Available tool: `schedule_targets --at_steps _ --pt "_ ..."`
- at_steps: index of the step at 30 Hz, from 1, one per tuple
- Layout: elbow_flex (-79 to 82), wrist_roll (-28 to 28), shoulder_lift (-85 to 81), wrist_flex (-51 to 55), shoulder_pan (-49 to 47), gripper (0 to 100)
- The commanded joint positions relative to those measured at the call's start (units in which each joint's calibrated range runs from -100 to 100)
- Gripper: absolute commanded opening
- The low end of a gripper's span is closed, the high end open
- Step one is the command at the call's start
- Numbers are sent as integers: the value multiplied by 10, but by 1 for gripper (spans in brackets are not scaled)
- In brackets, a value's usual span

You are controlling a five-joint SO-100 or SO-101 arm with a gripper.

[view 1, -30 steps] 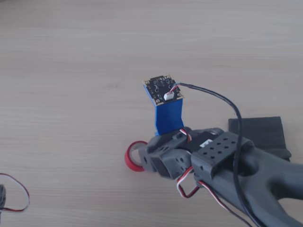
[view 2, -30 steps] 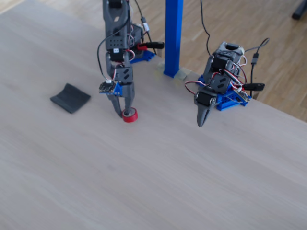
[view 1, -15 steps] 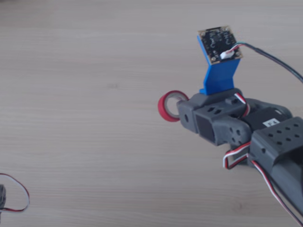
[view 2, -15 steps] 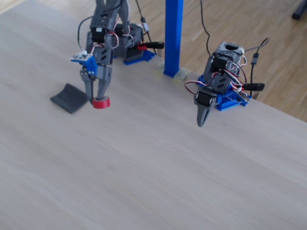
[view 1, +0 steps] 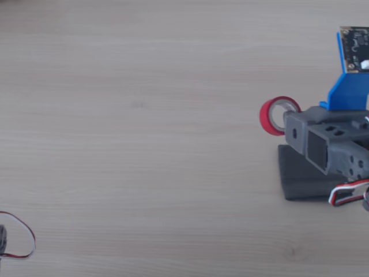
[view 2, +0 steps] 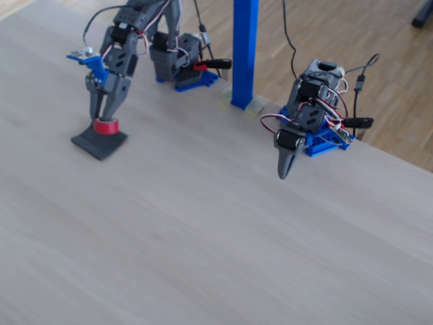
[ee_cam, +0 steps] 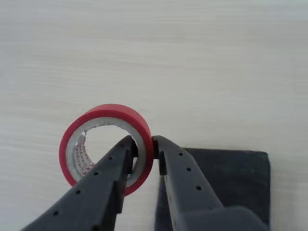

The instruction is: Grab the red tape and move it to the grey mat

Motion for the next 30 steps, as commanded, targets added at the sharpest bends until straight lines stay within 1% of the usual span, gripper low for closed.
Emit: schedule_targets --at_steps 1,6,14,20,24,30 --pt "29 1 -50 -1 40 2" --pt "81 2 -93 -1 92 2" --pt "130 2 -119 -2 143 2" --pt "133 5 -100 -3 161 2" --pt "126 20 -70 -7 175 2" --pt "114 19 -28 -16 179 2"
